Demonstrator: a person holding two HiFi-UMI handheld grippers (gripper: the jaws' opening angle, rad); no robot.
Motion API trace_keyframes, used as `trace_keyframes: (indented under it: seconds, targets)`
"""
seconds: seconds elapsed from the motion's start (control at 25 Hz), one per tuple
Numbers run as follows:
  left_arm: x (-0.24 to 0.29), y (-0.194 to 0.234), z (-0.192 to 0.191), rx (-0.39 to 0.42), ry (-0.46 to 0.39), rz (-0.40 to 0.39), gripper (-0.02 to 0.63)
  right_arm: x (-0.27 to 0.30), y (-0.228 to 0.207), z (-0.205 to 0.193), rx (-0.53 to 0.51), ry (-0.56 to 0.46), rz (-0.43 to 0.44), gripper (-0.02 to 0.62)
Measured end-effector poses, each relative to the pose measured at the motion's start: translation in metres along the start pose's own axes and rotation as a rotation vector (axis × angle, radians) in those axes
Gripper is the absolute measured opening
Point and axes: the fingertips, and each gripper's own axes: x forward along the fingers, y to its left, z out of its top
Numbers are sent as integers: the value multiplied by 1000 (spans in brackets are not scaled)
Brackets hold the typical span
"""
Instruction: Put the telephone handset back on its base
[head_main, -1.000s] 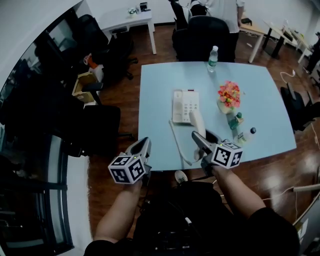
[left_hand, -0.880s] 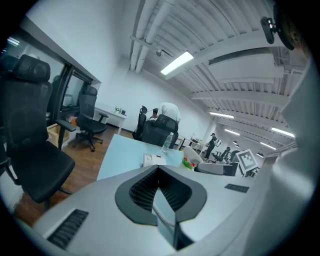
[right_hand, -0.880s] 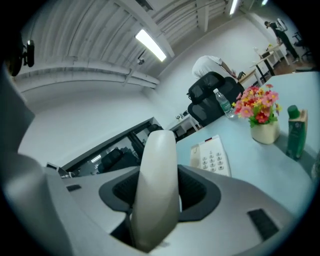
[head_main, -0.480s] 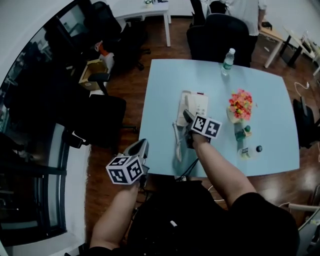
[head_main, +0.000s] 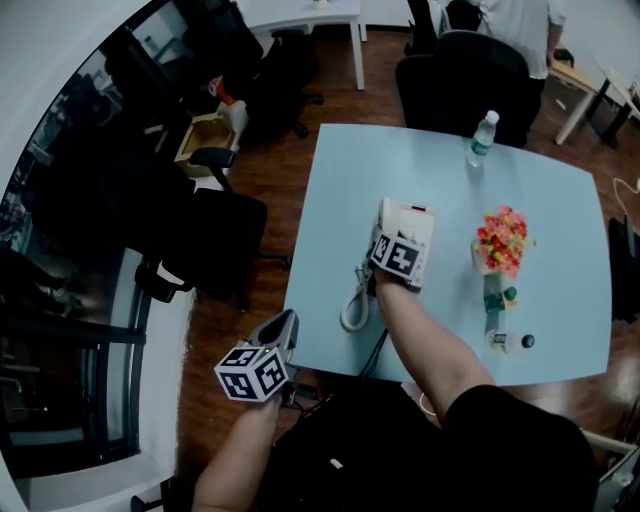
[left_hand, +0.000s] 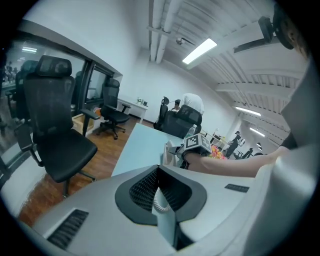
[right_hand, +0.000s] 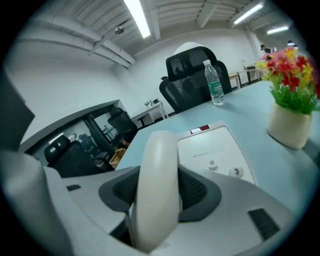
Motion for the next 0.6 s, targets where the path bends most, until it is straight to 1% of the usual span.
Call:
trace_keyframes:
  seconds: [0.12, 0.2, 0.24, 0.32, 0.36, 0.48, 0.6]
  targets:
    - [1, 8, 1, -19, 1, 32, 0, 4, -2, -3, -9, 4, -36, 236]
    - [4, 9, -1, -21, 11, 42, 0, 4, -1, -1, -20, -1, -42, 238]
    - [7, 9, -2, -19, 19, 43, 0, 5, 0, -1, -27, 4, -38, 240]
    - [13, 7, -4, -15, 32, 40, 0, 5, 4, -1, -50, 22, -22, 275]
    - [16, 6, -4, -13, 35, 36, 0, 4, 7, -1, -64, 28, -14, 309]
    - [22, -1, 0, -5, 34, 17, 0, -9, 13, 2, -104, 18, 9, 313]
    - [24, -5, 4, -1, 25, -4, 0, -32, 22, 9, -149, -24, 57, 313]
